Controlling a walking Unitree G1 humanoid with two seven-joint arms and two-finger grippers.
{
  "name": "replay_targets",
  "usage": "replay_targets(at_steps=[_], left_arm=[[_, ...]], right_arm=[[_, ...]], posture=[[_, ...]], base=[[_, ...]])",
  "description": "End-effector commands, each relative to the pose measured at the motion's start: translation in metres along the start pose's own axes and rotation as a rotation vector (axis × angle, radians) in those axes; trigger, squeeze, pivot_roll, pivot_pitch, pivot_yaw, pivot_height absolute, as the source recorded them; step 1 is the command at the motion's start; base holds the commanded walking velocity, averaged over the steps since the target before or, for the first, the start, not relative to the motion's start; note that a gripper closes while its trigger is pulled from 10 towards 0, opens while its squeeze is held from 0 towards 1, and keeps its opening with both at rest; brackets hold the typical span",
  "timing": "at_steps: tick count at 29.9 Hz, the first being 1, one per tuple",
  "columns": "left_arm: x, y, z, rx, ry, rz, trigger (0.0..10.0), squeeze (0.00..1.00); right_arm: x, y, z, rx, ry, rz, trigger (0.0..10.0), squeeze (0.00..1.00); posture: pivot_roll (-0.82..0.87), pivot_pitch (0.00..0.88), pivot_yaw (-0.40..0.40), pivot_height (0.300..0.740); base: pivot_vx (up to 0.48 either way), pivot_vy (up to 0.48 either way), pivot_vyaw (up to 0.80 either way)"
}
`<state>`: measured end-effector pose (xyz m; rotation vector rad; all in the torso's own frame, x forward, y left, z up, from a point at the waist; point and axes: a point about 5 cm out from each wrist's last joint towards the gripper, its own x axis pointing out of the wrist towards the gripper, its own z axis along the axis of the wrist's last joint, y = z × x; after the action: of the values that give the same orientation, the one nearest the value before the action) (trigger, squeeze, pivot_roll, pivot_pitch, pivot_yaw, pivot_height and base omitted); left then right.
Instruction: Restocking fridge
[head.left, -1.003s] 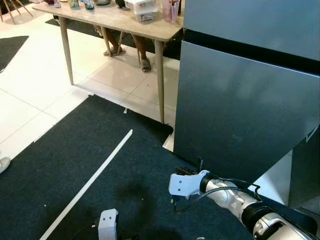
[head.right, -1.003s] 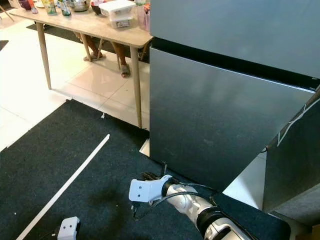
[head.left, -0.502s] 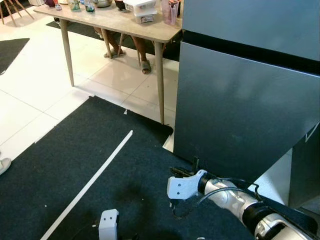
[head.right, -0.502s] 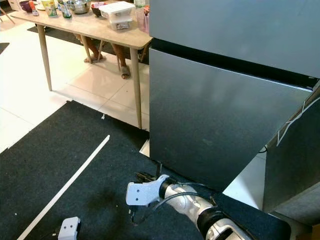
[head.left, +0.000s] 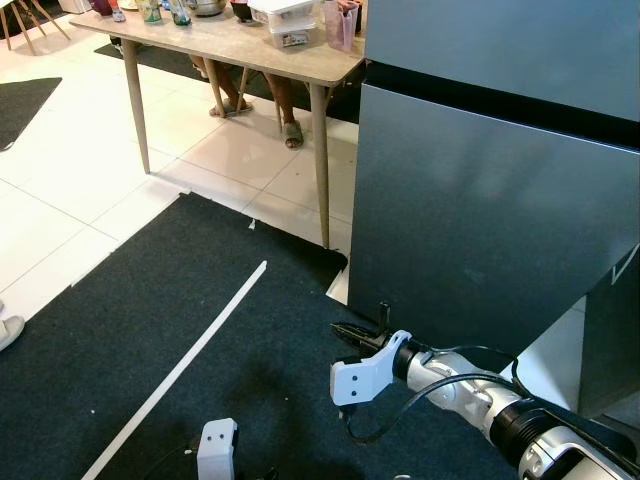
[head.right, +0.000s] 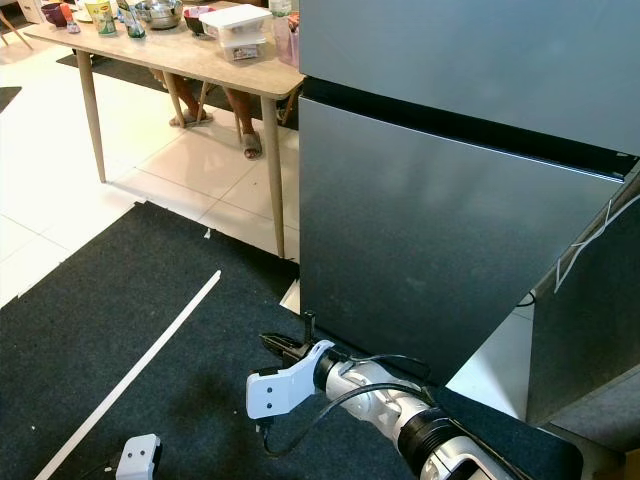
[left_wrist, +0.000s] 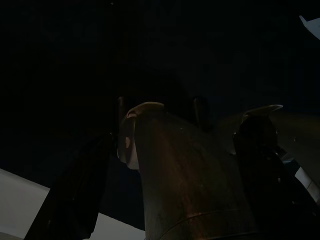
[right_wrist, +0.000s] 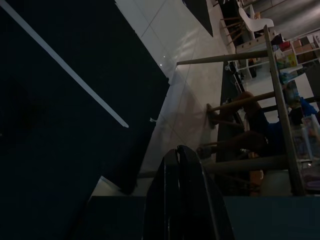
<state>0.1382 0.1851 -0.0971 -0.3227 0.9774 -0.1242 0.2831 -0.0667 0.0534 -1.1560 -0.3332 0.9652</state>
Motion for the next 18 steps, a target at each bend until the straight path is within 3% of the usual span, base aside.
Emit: replay_targets(at_steps=[1,18], left_arm=[[-0.0062,0.0076,-0.0146,0.003,0.063,0.015,10.0,0.0],[-0.0062,0.0078,-0.0133,0.0,0.055,0.013,10.0,0.0]], right_arm=[[-0.0022,0.0042,0.0007,0.026,0.001,0.006,10.0,0.0],[-0.0084,0.0053,-0.0045,0.05,0.032,0.003,10.0,0.0]], posture=[[-0.05,0.127,0.006,0.74],[-0.03,0.128,0.003,0.74]], base=[[0.0,0.0,0.0],[0.0,0.0,0.0]])
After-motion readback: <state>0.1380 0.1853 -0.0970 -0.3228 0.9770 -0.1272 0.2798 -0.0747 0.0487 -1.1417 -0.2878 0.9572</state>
